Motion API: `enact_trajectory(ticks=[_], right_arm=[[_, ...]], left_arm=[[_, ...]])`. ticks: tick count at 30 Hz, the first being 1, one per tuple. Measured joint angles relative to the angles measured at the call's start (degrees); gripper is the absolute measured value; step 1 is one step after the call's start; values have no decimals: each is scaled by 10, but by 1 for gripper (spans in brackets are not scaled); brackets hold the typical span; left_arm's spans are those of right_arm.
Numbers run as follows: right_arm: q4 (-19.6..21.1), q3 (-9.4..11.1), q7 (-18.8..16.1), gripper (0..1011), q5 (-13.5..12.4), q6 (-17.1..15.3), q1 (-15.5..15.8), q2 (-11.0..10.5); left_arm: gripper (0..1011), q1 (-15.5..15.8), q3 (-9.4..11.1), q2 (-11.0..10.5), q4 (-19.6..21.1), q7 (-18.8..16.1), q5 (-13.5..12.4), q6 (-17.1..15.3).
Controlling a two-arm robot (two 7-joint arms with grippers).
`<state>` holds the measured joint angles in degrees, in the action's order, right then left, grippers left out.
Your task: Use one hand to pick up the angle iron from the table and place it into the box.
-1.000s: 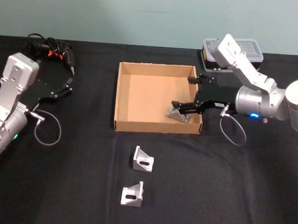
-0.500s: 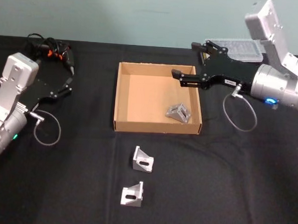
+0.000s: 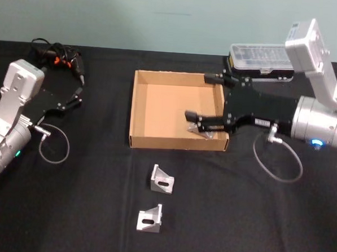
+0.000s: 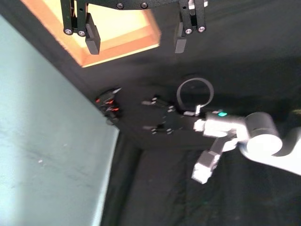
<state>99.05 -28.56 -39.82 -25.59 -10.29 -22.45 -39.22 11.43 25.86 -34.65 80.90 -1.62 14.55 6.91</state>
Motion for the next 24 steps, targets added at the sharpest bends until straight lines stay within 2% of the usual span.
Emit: enact_trajectory(ticks=[3, 11, 17, 22, 24], right_arm=[[11, -11, -4, 1000, -3, -2, 10, -13], [11, -35, -6, 1000, -5, -2, 19, -22], [-3, -59, -12, 1000, 3, -2, 18, -18], [-30, -89, -19, 1000, 20, -1, 10, -6], [-37, -94, -20, 1000, 23, -2, 8, -3]], left_arm=[[1000, 0, 0, 0, 0, 0, 0, 0], [1000, 0, 0, 0, 0, 0, 0, 0], [1000, 0, 0, 0, 0, 0, 0, 0], [1000, 0, 0, 0, 0, 0, 0, 0], [1000, 0, 0, 0, 0, 0, 0, 0]])
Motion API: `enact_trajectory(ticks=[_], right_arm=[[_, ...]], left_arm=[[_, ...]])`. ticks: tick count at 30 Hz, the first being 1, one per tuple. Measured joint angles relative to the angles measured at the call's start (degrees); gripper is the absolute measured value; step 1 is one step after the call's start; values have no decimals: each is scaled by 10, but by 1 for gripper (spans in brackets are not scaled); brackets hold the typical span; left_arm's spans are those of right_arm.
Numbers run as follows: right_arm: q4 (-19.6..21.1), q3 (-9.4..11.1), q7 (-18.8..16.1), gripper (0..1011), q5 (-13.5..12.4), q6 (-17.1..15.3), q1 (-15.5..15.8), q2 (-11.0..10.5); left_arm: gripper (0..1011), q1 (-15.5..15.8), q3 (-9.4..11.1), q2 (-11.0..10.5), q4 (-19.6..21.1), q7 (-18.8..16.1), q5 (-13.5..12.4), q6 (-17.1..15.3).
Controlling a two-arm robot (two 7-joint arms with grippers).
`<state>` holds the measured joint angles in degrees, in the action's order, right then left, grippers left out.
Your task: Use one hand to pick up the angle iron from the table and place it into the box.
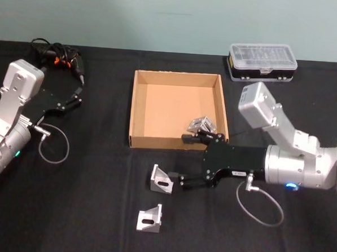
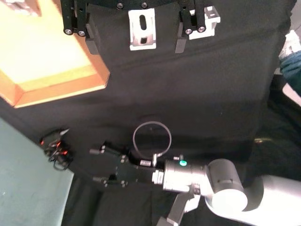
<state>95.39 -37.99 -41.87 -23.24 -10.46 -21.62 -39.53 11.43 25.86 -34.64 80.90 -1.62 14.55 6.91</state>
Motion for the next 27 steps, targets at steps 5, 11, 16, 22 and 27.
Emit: enact_trajectory(ticks=[5, 11, 16, 22, 27], right_arm=[[-21, -13, -1, 1000, 8, 0, -4, 11], [-45, -24, 2, 1000, 21, -2, -11, 26], [-64, -30, 6, 1000, 32, -1, -16, 38], [-82, -39, 7, 1000, 46, 2, -24, 54], [-96, -46, 5, 1000, 56, 6, -31, 68]], left_arm=[[1000, 0, 0, 0, 0, 0, 0, 0], [1000, 0, 0, 0, 0, 0, 0, 0], [1000, 0, 0, 0, 0, 0, 0, 0], [1000, 0, 0, 0, 0, 0, 0, 0], [1000, 0, 0, 0, 0, 0, 0, 0]])
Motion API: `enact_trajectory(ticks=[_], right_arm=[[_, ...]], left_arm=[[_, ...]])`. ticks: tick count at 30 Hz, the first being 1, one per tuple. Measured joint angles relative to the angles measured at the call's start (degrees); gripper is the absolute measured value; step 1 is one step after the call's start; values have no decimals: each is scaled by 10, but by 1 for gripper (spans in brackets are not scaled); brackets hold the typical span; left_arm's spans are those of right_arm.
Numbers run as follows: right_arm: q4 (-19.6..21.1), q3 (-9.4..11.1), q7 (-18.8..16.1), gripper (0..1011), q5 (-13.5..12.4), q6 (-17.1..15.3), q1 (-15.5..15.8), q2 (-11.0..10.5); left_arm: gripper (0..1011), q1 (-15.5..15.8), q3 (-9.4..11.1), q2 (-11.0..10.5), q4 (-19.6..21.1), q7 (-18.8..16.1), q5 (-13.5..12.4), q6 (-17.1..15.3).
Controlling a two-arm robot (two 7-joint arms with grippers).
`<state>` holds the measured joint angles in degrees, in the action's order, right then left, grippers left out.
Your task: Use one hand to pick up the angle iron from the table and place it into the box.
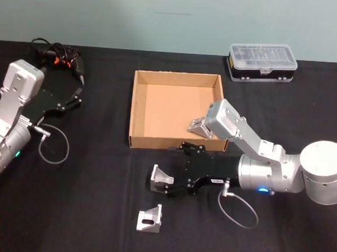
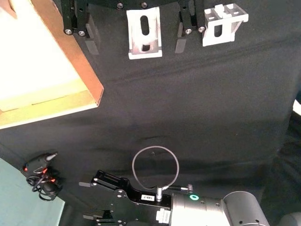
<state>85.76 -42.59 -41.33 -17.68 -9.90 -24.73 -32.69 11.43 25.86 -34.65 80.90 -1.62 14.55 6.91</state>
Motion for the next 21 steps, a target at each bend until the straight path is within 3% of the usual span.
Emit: enact_trajectory(ticks=[21], right_arm=[[-35, -17, -16, 1000, 16, 3, -18, 29]], left_arm=[[1000, 0, 0, 0, 0, 0, 0, 0]])
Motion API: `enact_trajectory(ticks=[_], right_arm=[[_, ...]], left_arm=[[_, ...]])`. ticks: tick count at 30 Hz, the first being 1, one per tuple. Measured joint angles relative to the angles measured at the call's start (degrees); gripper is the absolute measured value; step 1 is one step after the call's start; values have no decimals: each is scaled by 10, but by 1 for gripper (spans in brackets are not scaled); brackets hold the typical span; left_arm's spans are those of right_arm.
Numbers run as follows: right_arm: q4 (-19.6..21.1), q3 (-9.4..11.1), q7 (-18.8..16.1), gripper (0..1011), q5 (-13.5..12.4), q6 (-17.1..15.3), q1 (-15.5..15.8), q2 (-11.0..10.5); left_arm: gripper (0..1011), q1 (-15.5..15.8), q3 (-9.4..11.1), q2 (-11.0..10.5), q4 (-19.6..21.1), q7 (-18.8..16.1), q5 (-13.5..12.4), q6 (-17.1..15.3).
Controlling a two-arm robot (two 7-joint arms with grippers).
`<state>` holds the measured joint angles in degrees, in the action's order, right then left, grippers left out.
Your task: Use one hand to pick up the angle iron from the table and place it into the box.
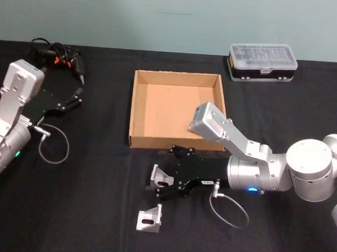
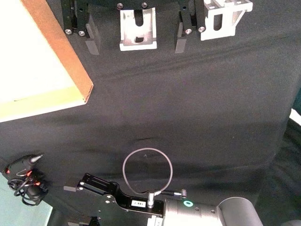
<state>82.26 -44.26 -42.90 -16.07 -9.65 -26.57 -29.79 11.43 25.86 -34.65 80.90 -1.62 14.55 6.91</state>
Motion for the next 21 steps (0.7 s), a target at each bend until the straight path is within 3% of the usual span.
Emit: enact_trajectory(ticks=[14, 21], right_arm=[[-10, -5, -3, 993, 0, -2, 5, 8], [-13, -4, -2, 837, 0, -2, 5, 9]], left_arm=[[1000, 0, 0, 0, 0, 0, 0, 0], [1000, 0, 0, 0, 0, 0, 0, 0]])
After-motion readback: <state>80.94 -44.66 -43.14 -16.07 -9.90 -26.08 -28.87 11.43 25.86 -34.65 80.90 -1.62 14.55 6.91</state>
